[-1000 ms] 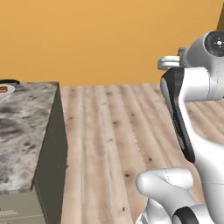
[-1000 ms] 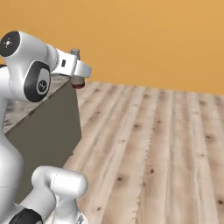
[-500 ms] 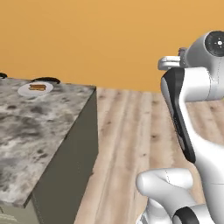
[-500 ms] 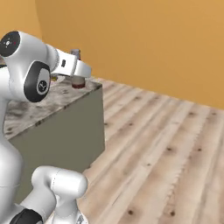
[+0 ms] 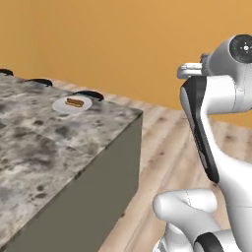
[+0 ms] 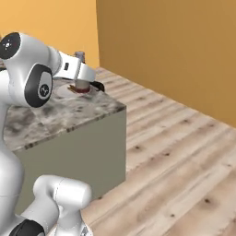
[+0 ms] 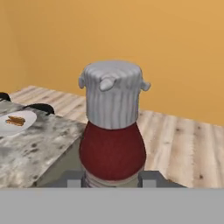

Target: Move the hot dog bun to the plate on the dining table and place the condiment next to that plate. Then navigate to the fridge and take the sausage and place it on the plate as well.

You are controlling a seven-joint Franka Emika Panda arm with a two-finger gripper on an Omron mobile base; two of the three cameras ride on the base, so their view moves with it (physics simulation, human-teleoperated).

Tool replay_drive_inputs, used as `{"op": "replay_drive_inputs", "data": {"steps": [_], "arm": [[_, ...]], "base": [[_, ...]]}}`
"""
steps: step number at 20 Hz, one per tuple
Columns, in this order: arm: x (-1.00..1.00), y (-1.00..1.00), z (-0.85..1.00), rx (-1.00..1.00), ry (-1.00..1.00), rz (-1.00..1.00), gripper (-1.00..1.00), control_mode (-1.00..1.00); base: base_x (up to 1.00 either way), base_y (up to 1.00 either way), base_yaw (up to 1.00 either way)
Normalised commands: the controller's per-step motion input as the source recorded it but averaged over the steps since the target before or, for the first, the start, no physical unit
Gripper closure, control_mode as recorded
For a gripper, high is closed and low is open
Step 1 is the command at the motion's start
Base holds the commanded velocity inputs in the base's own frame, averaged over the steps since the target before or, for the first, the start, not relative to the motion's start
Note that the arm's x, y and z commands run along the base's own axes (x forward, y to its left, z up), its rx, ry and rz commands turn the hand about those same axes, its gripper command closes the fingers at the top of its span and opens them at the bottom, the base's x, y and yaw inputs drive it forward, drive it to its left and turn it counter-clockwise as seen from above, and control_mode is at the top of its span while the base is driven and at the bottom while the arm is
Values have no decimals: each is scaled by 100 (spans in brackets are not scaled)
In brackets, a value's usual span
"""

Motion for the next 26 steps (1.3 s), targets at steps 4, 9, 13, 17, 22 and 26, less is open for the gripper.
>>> {"op": "replay_drive_inputs", "data": {"steps": [4, 9, 13, 17, 22, 26], "arm": [[0, 0, 0, 0, 0, 0, 100, 100], [0, 0, 0, 0, 0, 0, 100, 100], [0, 0, 0, 0, 0, 0, 100, 100], [0, 0, 0, 0, 0, 0, 100, 100], [0, 0, 0, 0, 0, 0, 100, 100], [0, 0, 0, 0, 0, 0, 100, 100]], "base": [[81, -48, 54], [70, -38, 55], [72, -34, 55], [69, -37, 55], [63, -37, 54], [57, -42, 53]]}}
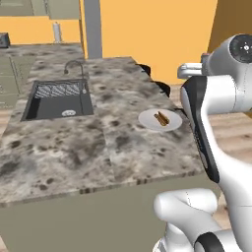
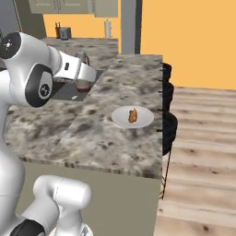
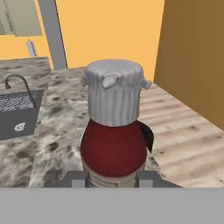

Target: Move the hot dog bun to the plate on the dining table and place the condiment next to that plate. Then navigate to the fridge and take the sausage and place it on the plate as well.

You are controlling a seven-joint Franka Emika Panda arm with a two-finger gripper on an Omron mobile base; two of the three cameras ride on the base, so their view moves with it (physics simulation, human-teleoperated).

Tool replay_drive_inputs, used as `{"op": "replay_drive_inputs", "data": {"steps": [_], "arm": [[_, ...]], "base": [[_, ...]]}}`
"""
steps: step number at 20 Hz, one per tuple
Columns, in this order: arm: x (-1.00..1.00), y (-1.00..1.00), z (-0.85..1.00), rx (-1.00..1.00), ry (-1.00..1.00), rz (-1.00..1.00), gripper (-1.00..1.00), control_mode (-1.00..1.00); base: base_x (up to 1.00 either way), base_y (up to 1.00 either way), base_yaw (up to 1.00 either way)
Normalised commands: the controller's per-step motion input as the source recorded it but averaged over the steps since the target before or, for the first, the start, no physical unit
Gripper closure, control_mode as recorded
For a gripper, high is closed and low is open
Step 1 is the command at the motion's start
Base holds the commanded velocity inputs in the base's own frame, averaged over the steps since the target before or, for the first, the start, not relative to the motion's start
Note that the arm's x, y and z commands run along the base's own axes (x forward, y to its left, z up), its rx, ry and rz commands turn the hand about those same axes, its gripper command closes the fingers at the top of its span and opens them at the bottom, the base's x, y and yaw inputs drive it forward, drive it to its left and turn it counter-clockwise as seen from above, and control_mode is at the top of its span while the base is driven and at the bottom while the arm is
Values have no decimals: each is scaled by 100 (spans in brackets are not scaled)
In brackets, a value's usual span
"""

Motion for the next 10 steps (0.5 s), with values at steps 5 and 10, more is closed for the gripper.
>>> {"op": "replay_drive_inputs", "data": {"steps": [5, 10], "arm": [[0, 0, 0, 0, 0, 0, 100, 100], [0, 0, 0, 0, 0, 0, 100, 100]], "base": [[54, -47, 52], [50, -55, 48]]}}
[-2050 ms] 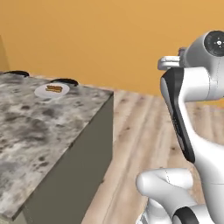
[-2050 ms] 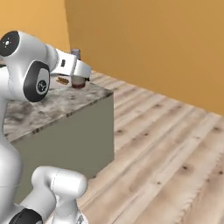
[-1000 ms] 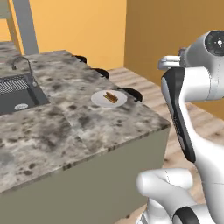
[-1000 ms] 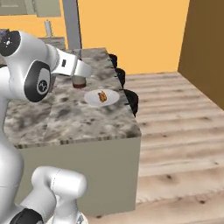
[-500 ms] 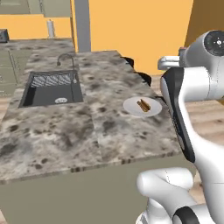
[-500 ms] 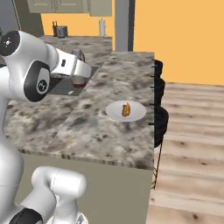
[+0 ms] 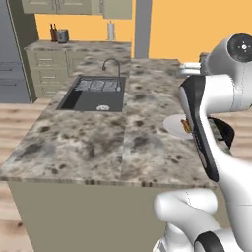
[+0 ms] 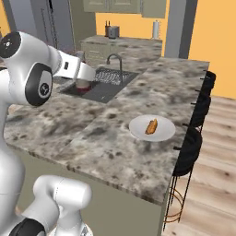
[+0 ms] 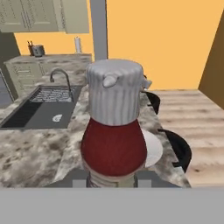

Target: Move the hot dog bun to the plate on the dining table and place the condiment next to that plate. Then navigate to the fridge and take the sausage and place it on the plate as well.

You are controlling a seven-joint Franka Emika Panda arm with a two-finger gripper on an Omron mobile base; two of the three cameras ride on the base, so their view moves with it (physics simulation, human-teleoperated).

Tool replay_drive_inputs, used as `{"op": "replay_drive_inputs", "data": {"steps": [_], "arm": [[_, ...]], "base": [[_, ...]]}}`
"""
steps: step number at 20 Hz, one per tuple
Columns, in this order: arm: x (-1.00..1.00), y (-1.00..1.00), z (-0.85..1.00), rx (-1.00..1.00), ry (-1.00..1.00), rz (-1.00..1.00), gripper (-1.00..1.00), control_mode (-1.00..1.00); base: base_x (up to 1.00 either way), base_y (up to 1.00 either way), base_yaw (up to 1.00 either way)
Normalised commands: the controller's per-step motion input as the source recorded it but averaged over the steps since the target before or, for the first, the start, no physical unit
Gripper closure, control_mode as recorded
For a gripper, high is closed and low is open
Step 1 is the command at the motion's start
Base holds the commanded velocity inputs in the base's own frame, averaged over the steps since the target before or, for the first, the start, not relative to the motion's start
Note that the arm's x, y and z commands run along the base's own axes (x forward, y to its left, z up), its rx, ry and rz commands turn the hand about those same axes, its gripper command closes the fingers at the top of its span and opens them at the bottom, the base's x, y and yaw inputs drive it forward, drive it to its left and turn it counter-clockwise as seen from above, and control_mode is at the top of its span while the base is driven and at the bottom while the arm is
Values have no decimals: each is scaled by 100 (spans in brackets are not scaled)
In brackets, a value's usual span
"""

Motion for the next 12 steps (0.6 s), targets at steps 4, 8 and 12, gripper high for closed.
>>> {"op": "replay_drive_inputs", "data": {"steps": [4, 8, 12], "arm": [[29, -52, -36, 4, -6, 32, 100, -100], [20, -77, -73, 1, -1, 43, 100, -100], [9, -62, -89, 0, 0, 45, 100, -100]], "base": [[13, -14, 11], [0, 0, 0], [0, 0, 0]]}}
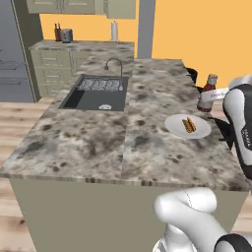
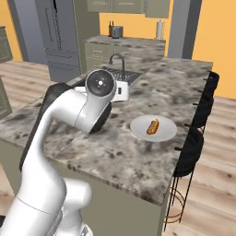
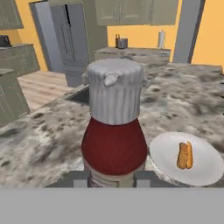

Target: Move the hot dog bun to the plate on the dining table and place the condiment next to that plate. Then navigate to the fridge and take the sausage and place it on the plate as well.

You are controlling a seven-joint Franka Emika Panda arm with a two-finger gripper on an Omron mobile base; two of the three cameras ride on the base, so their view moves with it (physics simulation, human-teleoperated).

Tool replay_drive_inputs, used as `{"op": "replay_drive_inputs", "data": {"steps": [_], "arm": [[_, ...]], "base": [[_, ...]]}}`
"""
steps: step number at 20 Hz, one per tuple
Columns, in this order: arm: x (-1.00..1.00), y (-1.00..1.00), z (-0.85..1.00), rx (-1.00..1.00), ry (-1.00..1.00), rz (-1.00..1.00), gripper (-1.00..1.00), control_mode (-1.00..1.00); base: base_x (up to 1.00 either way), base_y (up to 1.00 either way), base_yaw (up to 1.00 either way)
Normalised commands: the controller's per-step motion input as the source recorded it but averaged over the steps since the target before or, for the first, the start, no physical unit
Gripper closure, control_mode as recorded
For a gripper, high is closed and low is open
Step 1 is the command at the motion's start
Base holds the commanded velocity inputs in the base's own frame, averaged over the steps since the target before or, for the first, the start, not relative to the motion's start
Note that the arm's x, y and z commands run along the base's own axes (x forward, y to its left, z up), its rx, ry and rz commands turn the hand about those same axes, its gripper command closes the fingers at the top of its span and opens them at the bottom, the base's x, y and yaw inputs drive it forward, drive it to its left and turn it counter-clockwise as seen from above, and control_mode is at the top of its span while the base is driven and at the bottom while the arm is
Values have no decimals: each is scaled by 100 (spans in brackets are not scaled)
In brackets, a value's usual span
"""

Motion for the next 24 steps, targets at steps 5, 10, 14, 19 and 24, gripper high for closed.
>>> {"op": "replay_drive_inputs", "data": {"steps": [5, 10, 14, 19, 24], "arm": [[1, -40, -95, -6, 0, 45, 100, -100], [0, -35, -81, -6, 0, 40, 100, -100], [0, -35, -72, -7, 0, 35, 100, -100], [2, -48, -69, -3, -1, 33, 100, -100], [11, -48, -63, -1, -9, 28, 100, -100]], "base": [[0, 0, 0], [0, 0, 0], [0, 0, 0], [0, 0, 0], [0, 0, 0]]}}
